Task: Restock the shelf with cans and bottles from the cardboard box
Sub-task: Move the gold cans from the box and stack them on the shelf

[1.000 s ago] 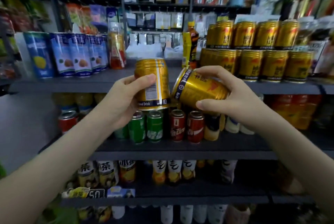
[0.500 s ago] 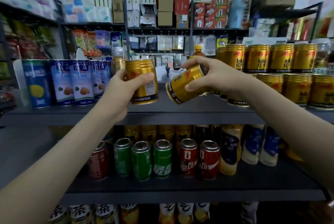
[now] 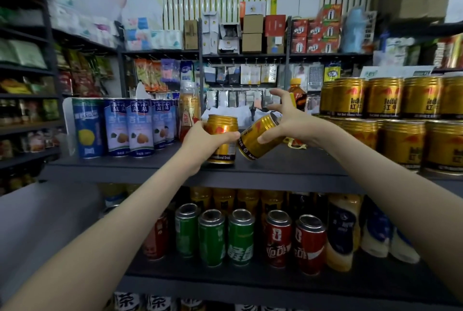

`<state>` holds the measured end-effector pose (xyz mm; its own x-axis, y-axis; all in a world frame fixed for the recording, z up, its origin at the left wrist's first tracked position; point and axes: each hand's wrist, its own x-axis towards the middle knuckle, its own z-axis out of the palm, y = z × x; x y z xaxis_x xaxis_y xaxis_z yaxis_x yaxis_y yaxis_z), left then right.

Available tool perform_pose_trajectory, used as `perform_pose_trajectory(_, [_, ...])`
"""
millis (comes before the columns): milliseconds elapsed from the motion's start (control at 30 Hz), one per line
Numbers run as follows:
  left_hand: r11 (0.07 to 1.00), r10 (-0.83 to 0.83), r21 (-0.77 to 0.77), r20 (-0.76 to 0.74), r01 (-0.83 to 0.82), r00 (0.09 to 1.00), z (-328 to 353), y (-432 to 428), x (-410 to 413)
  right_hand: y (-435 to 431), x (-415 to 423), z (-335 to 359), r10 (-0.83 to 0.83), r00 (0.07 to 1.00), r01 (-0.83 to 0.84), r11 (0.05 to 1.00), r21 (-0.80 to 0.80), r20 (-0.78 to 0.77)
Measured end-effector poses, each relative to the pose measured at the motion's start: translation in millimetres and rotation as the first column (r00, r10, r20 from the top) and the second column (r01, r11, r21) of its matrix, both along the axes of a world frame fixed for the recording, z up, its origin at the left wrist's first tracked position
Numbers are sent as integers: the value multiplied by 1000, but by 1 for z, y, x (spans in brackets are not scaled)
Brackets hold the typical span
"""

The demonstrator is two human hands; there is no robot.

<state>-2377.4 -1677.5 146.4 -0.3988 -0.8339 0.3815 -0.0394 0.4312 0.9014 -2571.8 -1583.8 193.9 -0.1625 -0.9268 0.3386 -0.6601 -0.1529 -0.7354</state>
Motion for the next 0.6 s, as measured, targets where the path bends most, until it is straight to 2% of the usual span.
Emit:
perform_pose_trajectory(200, [998, -30, -52, 54, 33, 998, 3, -5, 3, -19, 4, -2, -23, 999, 25, 998, -64, 34])
perform_pose_trajectory(300, [999, -20, -41, 40, 22, 999, -2, -6, 0, -26, 8, -4, -6, 1000, 6, 1000, -7, 1])
perform_pose_trajectory(400, [998, -37, -52, 71, 41, 997, -4, -6, 1, -23, 5, -10, 105, 988, -111, 993, 47, 116])
perform_pose_trajectory(500, [986, -166, 13, 130, 166, 978, 2, -9, 10, -14, 0, -15, 204, 930, -229, 972, 47, 307])
perform_pose_trajectory(567, [971, -238, 47, 120, 234, 964, 6, -13, 18, -11, 1, -18, 165, 919, -184, 983, 21, 359])
perform_pose_trajectory(600, [967, -256, 45, 131, 252, 958, 7, -16, 20, -10, 5, -20, 95, 940, -107, 994, 19, 328])
